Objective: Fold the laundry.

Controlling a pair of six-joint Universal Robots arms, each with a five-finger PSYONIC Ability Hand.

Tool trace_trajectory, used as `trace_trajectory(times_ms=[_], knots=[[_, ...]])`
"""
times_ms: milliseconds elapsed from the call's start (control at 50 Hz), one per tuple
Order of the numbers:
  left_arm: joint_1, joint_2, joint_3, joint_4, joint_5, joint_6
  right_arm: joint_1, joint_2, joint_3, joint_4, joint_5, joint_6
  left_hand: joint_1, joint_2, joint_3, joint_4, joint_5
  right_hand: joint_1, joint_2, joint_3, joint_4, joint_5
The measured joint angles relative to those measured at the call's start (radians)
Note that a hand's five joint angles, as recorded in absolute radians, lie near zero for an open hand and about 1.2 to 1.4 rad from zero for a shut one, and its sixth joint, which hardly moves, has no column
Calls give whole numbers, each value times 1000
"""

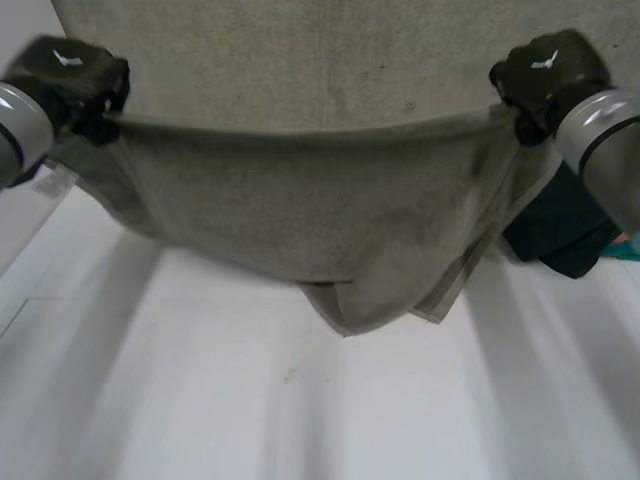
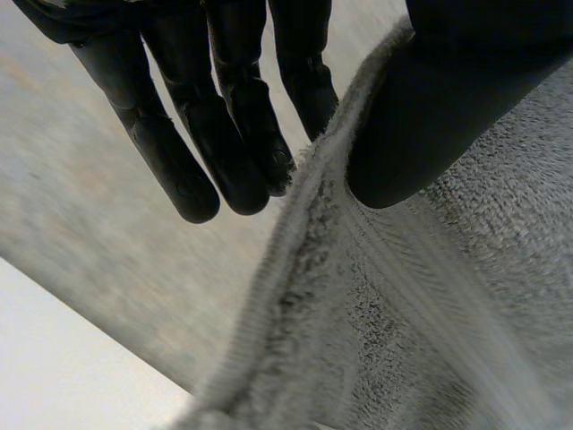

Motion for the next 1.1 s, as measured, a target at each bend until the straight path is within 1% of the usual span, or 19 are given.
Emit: trace_trajectory(times_ms=[120, 180, 220, 280, 320, 340, 360, 380, 400, 420, 460, 560, 620, 720, 860, 1000, 1100], knots=[[-2, -198, 72, -25, -21, 50, 12, 126, -53, -57, 2, -20, 0, 1, 0, 4, 0, 0, 0, 0, 1, 0], [1, -311, 147, -36, -34, 66, 21, 216, -133, -122, 7, -36, 0, 1, 0, 4, 0, 0, 0, 0, 2, 0], [1, -360, 204, -33, -30, 70, 26, 264, -188, -171, 11, -40, 0, 1, 0, 4, 0, 0, 2, 0, 3, 0], [-1, -413, 316, -1, -17, 68, 31, 340, -297, -288, 24, -35, 0, 1, 0, 4, 0, 0, 6, 0, 3, 0], [-5, -431, 426, 56, -8, 47, 32, 387, -377, -404, 41, -15, 0, 1, 0, 4, 0, 0, 6, 0, 3, 0], [-5, -431, 426, 56, -8, 47, 32, 387, -377, -404, 41, -15, 0, 1, 0, 4, 0, 0, 6, 0, 3, 0], [-8, -425, 511, 118, -8, 14, 32, 414, -430, -517, 60, 15, 0, 1, 0, 4, 0, 0, 6, 0, 3, 0], [-8, -425, 511, 118, -8, 14, 32, 414, -430, -517, 60, 15, 0, 1, 0, 4, 0, 0, 6, 0, 3, 0], [-9, -419, 544, 146, -10, -3, 32, 424, -452, -582, 71, 36, 0, 1, 0, 4, 0, 0, 6, 0, 3, 0], [-11, -403, 599, 202, -15, -41, 32, 431, -469, -666, 87, 71, 0, 2, 1, 4, 0, 0, 6, 0, 3, 0], [-15, -371, 662, 295, -26, -109, 35, 425, -468, -778, 113, 137, 0, 2, 1, 4, 0, 0, 6, 0, 3, 0], [-20, -322, 688, 439, -47, -230, 44, 386, -409, -882, 136, 241, 0, 2, 1, 4, 0, 0, 6, 0, 3, 5], [-14, -311, 646, 480, -54, -271, 48, 362, -355, -894, 130, 272, 0, 2, 1, 4, 0, 0, 6, 0, 3, 5], [3, -318, 543, 487, -55, -279, 47, 342, -273, -858, 103, 270, 0, 2, 1, 4, 0, 0, 6, 0, 3, 5], [22, -355, 319, 468, -40, -244, 40, 355, -114, -711, 31, 227, 0, 2, 1, 4, 0, 0, 6, 0, 3, 5], [37, -367, 81, 434, 11, -121, 33, 380, 39, -618, -36, 164, 0, 2, 1, 4, 0, 0, 6, 0, 3, 5], [59, -335, -77, 361, 39, 30, 35, 362, 142, -546, -53, 71, 0, 2, 1, 4, 0, 0, 6, 0, 3, 5]])
